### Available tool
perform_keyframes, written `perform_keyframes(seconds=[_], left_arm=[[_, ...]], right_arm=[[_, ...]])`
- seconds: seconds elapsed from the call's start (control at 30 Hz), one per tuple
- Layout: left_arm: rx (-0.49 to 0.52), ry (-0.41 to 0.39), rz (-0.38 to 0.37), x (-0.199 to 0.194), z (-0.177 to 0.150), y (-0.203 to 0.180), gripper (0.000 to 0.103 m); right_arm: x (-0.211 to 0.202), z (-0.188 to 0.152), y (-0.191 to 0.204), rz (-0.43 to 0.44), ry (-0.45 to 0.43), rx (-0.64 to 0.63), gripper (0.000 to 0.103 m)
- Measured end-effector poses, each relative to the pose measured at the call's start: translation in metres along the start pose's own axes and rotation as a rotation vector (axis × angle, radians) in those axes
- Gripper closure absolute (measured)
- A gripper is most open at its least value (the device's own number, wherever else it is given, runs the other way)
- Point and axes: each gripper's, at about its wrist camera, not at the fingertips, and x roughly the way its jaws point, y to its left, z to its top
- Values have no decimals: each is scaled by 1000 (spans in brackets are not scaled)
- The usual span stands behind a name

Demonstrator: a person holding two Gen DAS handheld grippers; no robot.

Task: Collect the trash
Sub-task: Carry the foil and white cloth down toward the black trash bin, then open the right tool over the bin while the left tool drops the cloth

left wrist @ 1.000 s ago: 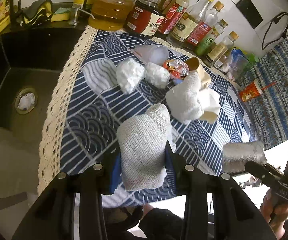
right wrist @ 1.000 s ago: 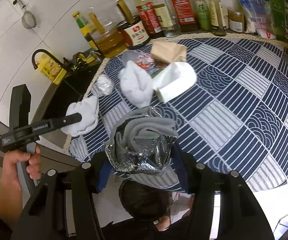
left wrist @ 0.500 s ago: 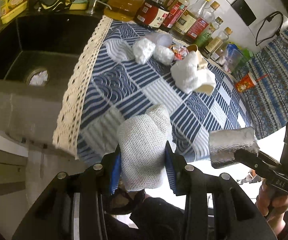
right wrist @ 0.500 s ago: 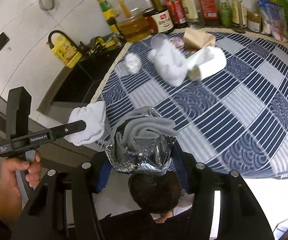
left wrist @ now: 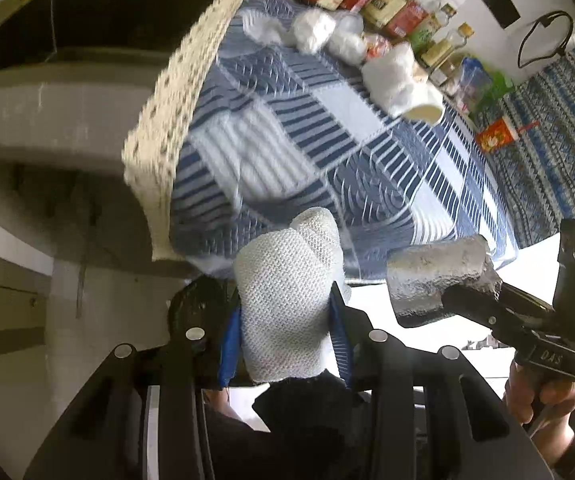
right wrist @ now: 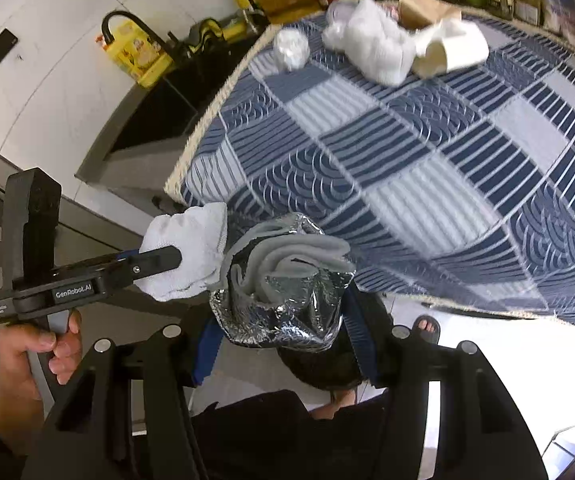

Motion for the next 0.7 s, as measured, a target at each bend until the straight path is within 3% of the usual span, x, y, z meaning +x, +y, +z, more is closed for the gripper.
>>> perform_keyframes(seconds=[0.5,0.7], left_arm=[[-65,159,42,60,-39,36,66],[-79,186,45,73,-45,42,66]], right_arm=[[67,-31,-18,-12,148,88,47],[75,-32,-19,22,144,106,46]])
